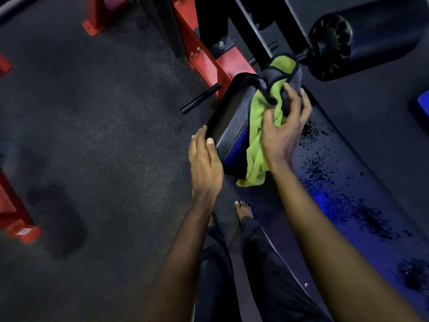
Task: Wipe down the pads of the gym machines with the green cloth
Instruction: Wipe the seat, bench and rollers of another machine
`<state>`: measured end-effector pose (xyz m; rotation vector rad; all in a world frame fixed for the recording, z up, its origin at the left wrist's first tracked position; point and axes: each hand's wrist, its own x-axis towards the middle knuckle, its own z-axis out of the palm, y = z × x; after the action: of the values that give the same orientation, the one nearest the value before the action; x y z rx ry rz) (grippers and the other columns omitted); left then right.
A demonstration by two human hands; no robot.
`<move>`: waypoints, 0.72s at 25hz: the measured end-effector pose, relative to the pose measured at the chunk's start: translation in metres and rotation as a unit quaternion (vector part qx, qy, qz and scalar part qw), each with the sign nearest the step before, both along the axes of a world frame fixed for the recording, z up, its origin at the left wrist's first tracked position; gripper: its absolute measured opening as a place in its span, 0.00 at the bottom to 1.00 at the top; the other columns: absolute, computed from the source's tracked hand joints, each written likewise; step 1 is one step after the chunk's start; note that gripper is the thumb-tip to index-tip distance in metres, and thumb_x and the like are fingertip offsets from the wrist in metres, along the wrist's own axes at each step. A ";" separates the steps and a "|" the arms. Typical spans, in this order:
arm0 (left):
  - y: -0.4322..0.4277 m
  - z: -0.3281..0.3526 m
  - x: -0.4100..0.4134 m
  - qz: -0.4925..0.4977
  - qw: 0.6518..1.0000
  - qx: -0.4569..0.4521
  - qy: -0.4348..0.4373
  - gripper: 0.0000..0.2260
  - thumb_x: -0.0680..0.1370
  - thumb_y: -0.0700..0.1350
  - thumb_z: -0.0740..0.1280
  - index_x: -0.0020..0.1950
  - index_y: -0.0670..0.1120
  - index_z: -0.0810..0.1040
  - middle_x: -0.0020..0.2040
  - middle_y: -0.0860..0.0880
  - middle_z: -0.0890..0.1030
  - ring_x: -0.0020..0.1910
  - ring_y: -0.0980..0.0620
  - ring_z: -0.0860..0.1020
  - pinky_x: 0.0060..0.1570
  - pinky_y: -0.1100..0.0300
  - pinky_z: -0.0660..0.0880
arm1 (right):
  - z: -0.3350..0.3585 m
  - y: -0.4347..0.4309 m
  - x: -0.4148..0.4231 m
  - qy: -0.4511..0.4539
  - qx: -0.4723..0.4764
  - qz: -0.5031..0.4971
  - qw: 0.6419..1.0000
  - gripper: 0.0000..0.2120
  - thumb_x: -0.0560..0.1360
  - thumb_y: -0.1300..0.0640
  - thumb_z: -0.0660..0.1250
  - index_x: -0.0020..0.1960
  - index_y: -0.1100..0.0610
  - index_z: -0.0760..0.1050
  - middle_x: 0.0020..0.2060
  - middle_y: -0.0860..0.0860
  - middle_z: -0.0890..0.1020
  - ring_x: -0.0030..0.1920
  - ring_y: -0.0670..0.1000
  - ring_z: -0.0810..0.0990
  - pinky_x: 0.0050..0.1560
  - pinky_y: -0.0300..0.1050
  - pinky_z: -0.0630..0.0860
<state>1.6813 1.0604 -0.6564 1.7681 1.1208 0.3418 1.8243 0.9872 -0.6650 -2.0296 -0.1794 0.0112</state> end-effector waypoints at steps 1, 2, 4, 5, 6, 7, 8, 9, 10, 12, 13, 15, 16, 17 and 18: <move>0.000 -0.002 0.002 0.001 1.000 -0.005 0.004 0.19 0.87 0.47 0.51 0.78 0.47 0.65 0.76 0.47 0.67 0.76 0.50 0.63 0.73 0.58 0.60 | 0.003 0.002 0.000 0.025 0.012 -0.019 0.999 0.25 0.73 0.56 0.66 0.71 0.50 0.75 0.75 0.52 0.65 0.72 0.50 0.71 0.66 0.40 0.75; 0.002 -0.006 0.005 0.011 1.000 -0.015 0.014 0.19 0.87 0.47 0.51 0.78 0.47 0.66 0.76 0.47 0.67 0.76 0.51 0.63 0.72 0.60 0.59 | 0.004 0.002 -0.007 0.022 0.008 -0.018 1.000 0.26 0.73 0.57 0.66 0.71 0.50 0.75 0.75 0.53 0.65 0.73 0.51 0.70 0.69 0.44 0.74; 0.012 -0.013 0.010 0.036 0.998 -0.045 0.032 0.19 0.87 0.48 0.51 0.76 0.47 0.70 0.74 0.47 0.71 0.73 0.52 0.67 0.69 0.65 0.60 | 0.001 -0.007 -0.034 -0.024 -0.023 0.048 0.998 0.27 0.72 0.60 0.66 0.71 0.52 0.76 0.76 0.56 0.65 0.77 0.55 0.66 0.74 0.58 0.68; 0.020 -0.016 0.013 0.047 0.996 -0.069 0.039 0.19 0.87 0.49 0.52 0.74 0.47 0.72 0.72 0.47 0.74 0.71 0.51 0.70 0.68 0.63 0.62 | -0.002 -0.013 -0.052 -0.041 -0.044 0.096 0.994 0.28 0.71 0.60 0.66 0.71 0.52 0.76 0.76 0.56 0.65 0.78 0.56 0.64 0.75 0.62 0.66; 0.029 -0.020 0.015 0.054 0.993 -0.093 0.043 0.19 0.86 0.50 0.53 0.72 0.47 0.75 0.70 0.47 0.76 0.69 0.50 0.72 0.69 0.60 0.65 | -0.003 -0.018 -0.068 -0.057 -0.065 0.144 0.986 0.28 0.71 0.59 0.66 0.71 0.52 0.76 0.76 0.55 0.64 0.78 0.57 0.63 0.75 0.64 0.64; 0.035 -0.022 0.015 0.056 0.991 -0.109 0.049 0.19 0.86 0.50 0.53 0.71 0.47 0.76 0.68 0.47 0.78 0.68 0.49 0.74 0.69 0.57 0.67 | -0.006 -0.022 -0.076 -0.070 -0.083 0.183 0.977 0.29 0.71 0.59 0.66 0.72 0.52 0.76 0.76 0.54 0.65 0.78 0.58 0.63 0.76 0.64 0.63; 0.038 -0.024 0.014 0.050 0.992 -0.104 0.057 0.19 0.86 0.50 0.53 0.70 0.47 0.77 0.67 0.46 0.78 0.67 0.49 0.74 0.68 0.59 0.67 | -0.009 -0.024 -0.074 -0.089 -0.097 0.203 0.970 0.28 0.71 0.58 0.66 0.71 0.51 0.76 0.76 0.54 0.65 0.78 0.58 0.63 0.76 0.64 0.63; 0.040 -0.022 0.013 0.038 0.995 -0.071 0.062 0.18 0.86 0.49 0.54 0.70 0.46 0.77 0.67 0.45 0.78 0.66 0.50 0.74 0.65 0.64 0.66 | -0.012 -0.024 -0.063 -0.103 -0.102 0.200 0.969 0.28 0.70 0.58 0.66 0.71 0.51 0.77 0.76 0.54 0.66 0.77 0.58 0.64 0.75 0.64 0.64; 0.039 -0.017 0.011 0.028 0.998 -0.019 0.053 0.17 0.86 0.47 0.55 0.70 0.44 0.77 0.66 0.44 0.78 0.64 0.52 0.74 0.62 0.70 0.64 | -0.015 -0.022 -0.050 -0.106 -0.096 0.178 0.974 0.28 0.70 0.59 0.66 0.70 0.51 0.77 0.75 0.54 0.67 0.77 0.58 0.65 0.74 0.64 0.65; 0.028 -0.007 0.010 0.004 0.997 0.067 0.028 0.17 0.86 0.48 0.58 0.70 0.43 0.76 0.65 0.45 0.78 0.63 0.56 0.74 0.61 0.73 0.65 | -0.017 -0.015 -0.018 -0.078 -0.046 0.102 0.991 0.27 0.70 0.60 0.66 0.69 0.52 0.76 0.75 0.55 0.67 0.75 0.57 0.68 0.72 0.61 0.69; 0.021 -0.003 0.012 -0.009 0.997 0.064 0.032 0.19 0.85 0.51 0.58 0.72 0.45 0.74 0.68 0.46 0.77 0.66 0.55 0.73 0.66 0.69 0.66 | -0.018 -0.011 -0.006 -0.059 -0.012 0.068 0.996 0.26 0.70 0.61 0.66 0.69 0.53 0.76 0.75 0.55 0.66 0.73 0.56 0.71 0.70 0.59 0.71; 0.012 0.000 0.021 -0.028 0.996 0.031 0.074 0.23 0.85 0.56 0.55 0.77 0.47 0.68 0.74 0.47 0.72 0.73 0.51 0.67 0.73 0.56 0.63 | -0.016 -0.003 -0.006 -0.015 0.030 0.020 0.999 0.26 0.72 0.62 0.65 0.70 0.55 0.75 0.74 0.58 0.65 0.71 0.56 0.73 0.71 0.54 0.71; 0.011 0.000 0.024 -0.038 0.994 0.036 0.099 0.24 0.85 0.57 0.54 0.78 0.47 0.66 0.75 0.47 0.70 0.75 0.49 0.66 0.74 0.53 0.61 | -0.015 0.000 -0.016 0.006 0.034 0.004 0.999 0.26 0.73 0.61 0.65 0.71 0.55 0.74 0.75 0.58 0.64 0.73 0.56 0.71 0.72 0.54 0.70; 0.013 -0.001 0.027 -0.043 0.992 0.041 0.112 0.25 0.85 0.57 0.53 0.78 0.47 0.66 0.75 0.46 0.71 0.74 0.48 0.66 0.74 0.52 0.61 | -0.016 0.000 -0.029 0.022 0.031 -0.002 0.999 0.27 0.73 0.60 0.64 0.73 0.54 0.72 0.76 0.58 0.62 0.75 0.56 0.68 0.73 0.57 0.69; 0.019 -0.001 0.029 -0.041 0.992 0.033 0.114 0.25 0.84 0.57 0.53 0.76 0.47 0.69 0.74 0.46 0.72 0.73 0.47 0.68 0.72 0.53 0.62 | -0.017 -0.001 -0.045 0.030 0.022 0.007 0.999 0.28 0.74 0.60 0.64 0.74 0.53 0.71 0.77 0.56 0.61 0.77 0.56 0.66 0.74 0.59 0.68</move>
<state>1.7105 1.0792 -0.6574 1.9431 1.2033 0.1305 1.7797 0.9858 -0.6825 -1.9807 -0.1542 0.0757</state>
